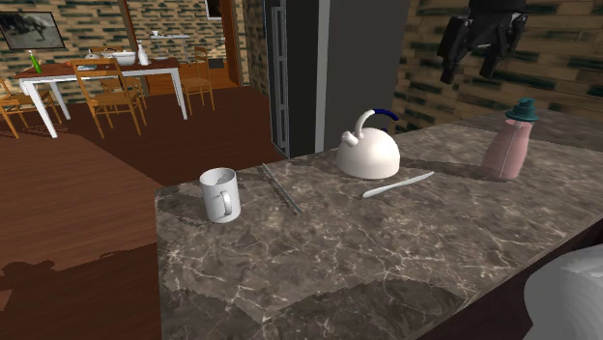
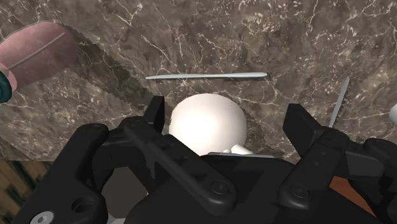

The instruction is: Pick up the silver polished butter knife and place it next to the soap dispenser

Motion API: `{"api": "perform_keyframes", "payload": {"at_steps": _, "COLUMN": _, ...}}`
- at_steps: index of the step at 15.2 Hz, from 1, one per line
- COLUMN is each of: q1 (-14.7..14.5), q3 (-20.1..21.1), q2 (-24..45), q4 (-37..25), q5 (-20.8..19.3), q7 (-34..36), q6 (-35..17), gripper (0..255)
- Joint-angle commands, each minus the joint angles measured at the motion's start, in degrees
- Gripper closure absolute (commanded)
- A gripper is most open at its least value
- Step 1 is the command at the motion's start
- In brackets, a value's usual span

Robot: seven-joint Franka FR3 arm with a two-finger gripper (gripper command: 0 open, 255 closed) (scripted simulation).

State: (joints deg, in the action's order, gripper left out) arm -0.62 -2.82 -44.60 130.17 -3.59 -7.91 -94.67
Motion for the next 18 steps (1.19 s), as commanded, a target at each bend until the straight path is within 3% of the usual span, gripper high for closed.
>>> {"api": "perform_keyframes", "payload": {"at_steps": 1, "q1": 0.00, "q3": 0.00, "q2": 0.00, "q4": 0.00, "q5": 0.00, "q7": 0.00, "q6": 0.00, "gripper": 0}}
{"api": "perform_keyframes", "payload": {"at_steps": 10, "q1": -3.14, "q3": 6.29, "q2": 9.15, "q4": 3.76, "q5": 3.95, "q7": 6.58, "q6": -12.60, "gripper": 0}}
{"api": "perform_keyframes", "payload": {"at_steps": 18, "q1": -5.42, "q3": 11.88, "q2": 21.04, "q4": 2.45, "q5": 5.67, "q7": 12.27, "q6": -23.21, "gripper": 0}}
